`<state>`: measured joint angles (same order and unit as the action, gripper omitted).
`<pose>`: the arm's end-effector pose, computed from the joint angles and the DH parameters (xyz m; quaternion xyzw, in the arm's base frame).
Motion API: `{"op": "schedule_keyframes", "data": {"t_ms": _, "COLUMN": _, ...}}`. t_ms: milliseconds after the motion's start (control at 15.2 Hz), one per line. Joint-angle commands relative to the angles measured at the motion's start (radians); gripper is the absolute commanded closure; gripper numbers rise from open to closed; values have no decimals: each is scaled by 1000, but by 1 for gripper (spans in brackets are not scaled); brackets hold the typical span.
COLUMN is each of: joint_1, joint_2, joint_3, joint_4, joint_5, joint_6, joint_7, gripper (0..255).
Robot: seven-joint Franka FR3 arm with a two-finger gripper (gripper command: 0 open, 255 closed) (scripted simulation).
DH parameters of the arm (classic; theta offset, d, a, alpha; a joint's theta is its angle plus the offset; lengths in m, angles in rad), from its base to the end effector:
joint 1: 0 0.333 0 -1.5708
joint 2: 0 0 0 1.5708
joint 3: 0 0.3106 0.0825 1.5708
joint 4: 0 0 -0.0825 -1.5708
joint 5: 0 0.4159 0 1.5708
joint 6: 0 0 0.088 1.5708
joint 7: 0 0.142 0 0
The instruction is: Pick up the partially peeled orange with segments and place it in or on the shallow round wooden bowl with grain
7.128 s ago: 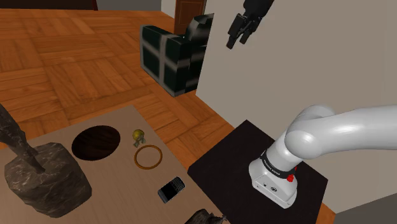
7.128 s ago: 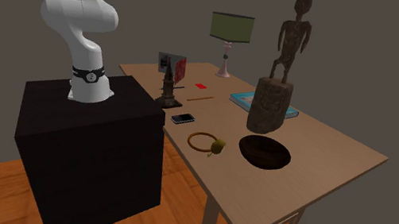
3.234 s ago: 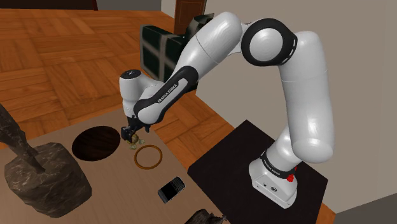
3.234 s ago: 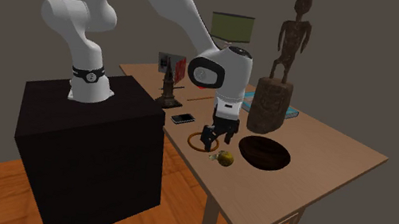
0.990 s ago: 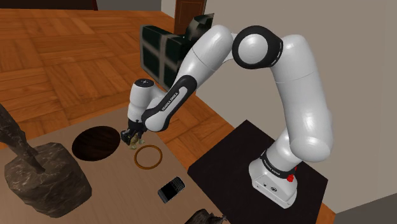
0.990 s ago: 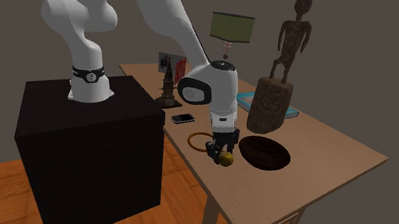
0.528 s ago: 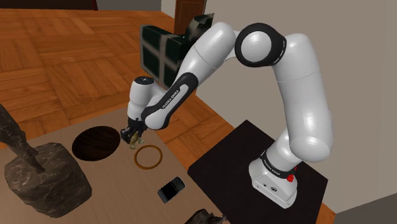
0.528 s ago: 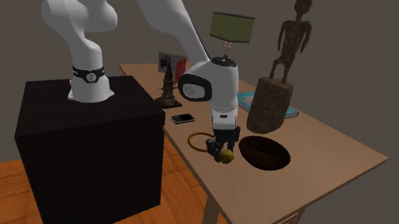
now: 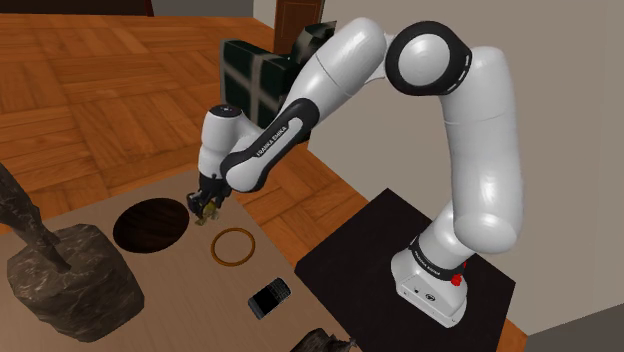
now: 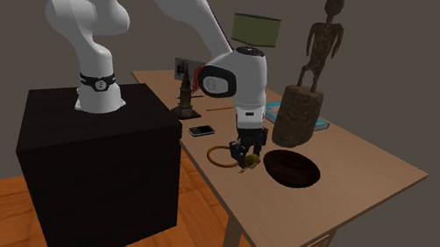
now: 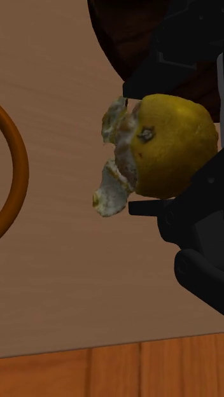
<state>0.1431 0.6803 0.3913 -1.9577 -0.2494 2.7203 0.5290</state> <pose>0.5481 0.3385 0.0962 -0.9933 -0.0648 -0.0345 0.0894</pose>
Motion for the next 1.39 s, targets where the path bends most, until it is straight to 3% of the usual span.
{"op": "schedule_keyframes", "data": {"t_ms": 0, "joint_1": -10, "joint_2": -24, "joint_3": 12, "joint_4": -8, "joint_5": 9, "joint_6": -17, "joint_7": -4, "gripper": 255}}
{"op": "schedule_keyframes", "data": {"t_ms": 726, "joint_1": -55, "joint_2": -136, "joint_3": 70, "joint_4": -28, "joint_5": 59, "joint_6": -110, "joint_7": -28, "gripper": 255}}
{"op": "schedule_keyframes", "data": {"t_ms": 1320, "joint_1": 150, "joint_2": 116, "joint_3": 17, "joint_4": 453, "joint_5": 7, "joint_6": -327, "joint_7": 73, "gripper": 255}}
